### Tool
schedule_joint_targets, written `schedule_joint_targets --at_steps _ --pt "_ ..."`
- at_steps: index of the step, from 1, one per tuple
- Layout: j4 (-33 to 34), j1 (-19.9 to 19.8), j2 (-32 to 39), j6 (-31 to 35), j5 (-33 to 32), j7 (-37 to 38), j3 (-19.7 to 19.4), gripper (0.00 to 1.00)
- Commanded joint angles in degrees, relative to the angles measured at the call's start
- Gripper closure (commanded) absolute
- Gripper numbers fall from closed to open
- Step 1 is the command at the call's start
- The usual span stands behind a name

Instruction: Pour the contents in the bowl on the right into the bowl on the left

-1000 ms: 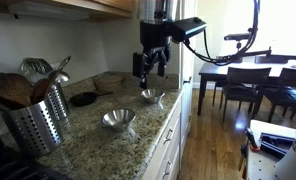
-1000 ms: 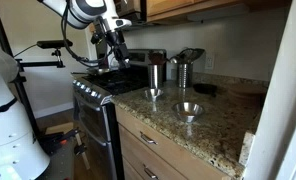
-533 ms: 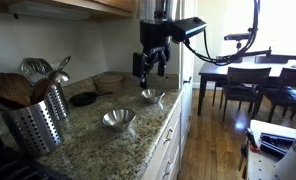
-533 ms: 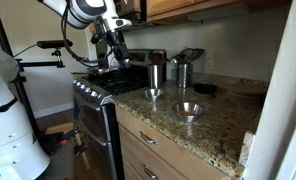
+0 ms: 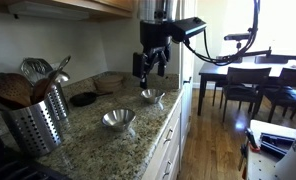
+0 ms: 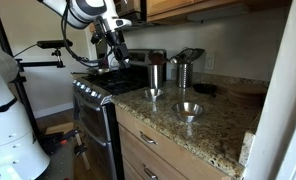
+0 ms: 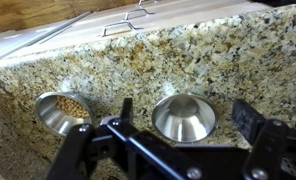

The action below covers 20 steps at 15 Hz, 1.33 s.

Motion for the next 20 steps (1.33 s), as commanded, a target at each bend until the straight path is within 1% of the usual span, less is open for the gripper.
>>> schedule_joint_targets --at_steps 1,5,13,16,20 --pt "0.11 1.66 0.25 -0.20 -0.99 0.72 -1.59 0.00" --pt "-0.13 1.57 0.18 -0.10 -1.15 0.79 -2.06 0.00" --pt "-0.20 -0.03 0.29 -0.23 -3.03 1.69 -3.68 0.00" --pt "-0.20 -1.27 0.50 -0.12 -4.66 2.57 -4.11 0.00" --pt "-0.13 -4.07 0.96 -0.44 -8.53 5.14 -4.46 0.00"
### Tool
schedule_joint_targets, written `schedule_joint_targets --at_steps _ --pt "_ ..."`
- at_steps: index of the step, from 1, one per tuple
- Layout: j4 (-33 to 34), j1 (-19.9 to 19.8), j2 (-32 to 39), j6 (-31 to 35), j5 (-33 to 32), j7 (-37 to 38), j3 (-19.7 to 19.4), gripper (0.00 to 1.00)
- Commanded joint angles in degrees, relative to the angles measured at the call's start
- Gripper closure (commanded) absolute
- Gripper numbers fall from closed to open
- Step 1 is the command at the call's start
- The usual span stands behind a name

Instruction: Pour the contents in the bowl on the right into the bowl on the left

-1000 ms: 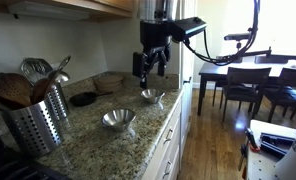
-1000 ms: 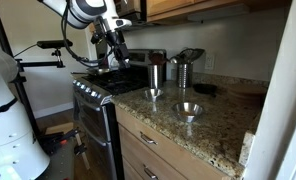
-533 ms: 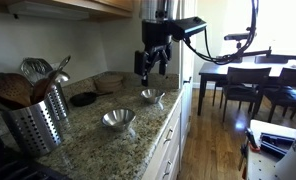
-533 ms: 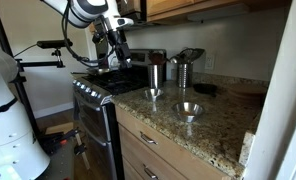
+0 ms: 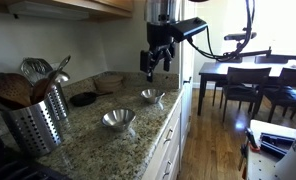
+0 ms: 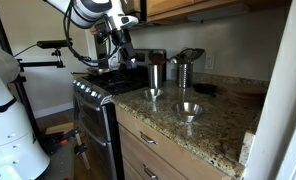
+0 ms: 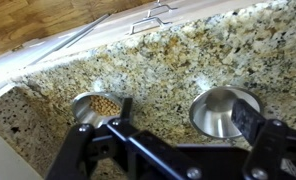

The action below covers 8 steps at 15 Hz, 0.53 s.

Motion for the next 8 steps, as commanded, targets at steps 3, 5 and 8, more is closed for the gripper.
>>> schedule_joint_targets --at_steps 3,5,8 --pt "0.25 -3.97 0.97 -0.79 -7.15 5.97 -0.79 0.00" --pt "0.56 -5.15 1.57 -0.93 -8.82 7.00 -1.36 0.00" --pt "0.97 -6.59 2.66 -1.11 -10.88 8.29 -2.32 0.00"
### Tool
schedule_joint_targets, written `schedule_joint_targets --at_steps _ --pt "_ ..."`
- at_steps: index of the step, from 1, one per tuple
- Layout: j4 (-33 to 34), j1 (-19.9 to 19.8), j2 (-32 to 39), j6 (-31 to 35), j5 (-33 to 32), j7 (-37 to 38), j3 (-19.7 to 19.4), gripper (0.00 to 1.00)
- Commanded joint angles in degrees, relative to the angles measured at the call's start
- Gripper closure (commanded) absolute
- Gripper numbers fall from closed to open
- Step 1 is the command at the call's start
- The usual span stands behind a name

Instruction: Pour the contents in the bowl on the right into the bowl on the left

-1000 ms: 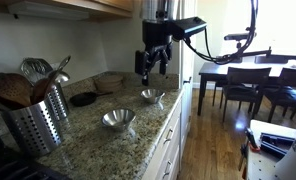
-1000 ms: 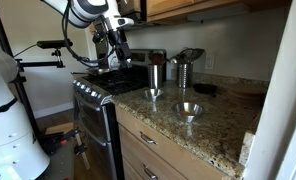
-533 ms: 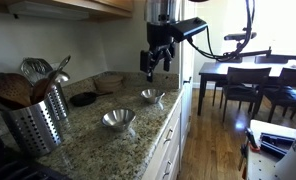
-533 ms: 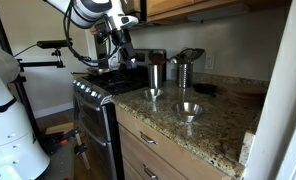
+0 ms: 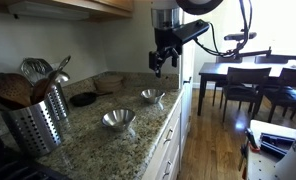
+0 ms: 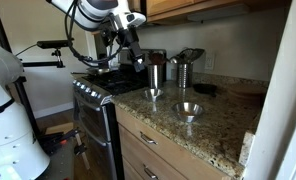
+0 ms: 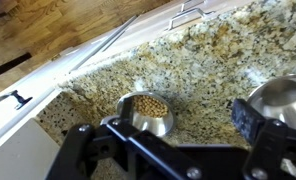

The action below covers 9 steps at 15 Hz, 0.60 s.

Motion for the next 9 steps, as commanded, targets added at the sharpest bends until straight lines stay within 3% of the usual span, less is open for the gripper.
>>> schedule_joint_targets --at_steps 1,9 --pt "1.07 -1.77 1.99 -0.87 -3.58 3.17 -1.35 0.00" --pt "4.23 -5.24 7.59 -0.36 -6.07 2.03 -8.05 0.00"
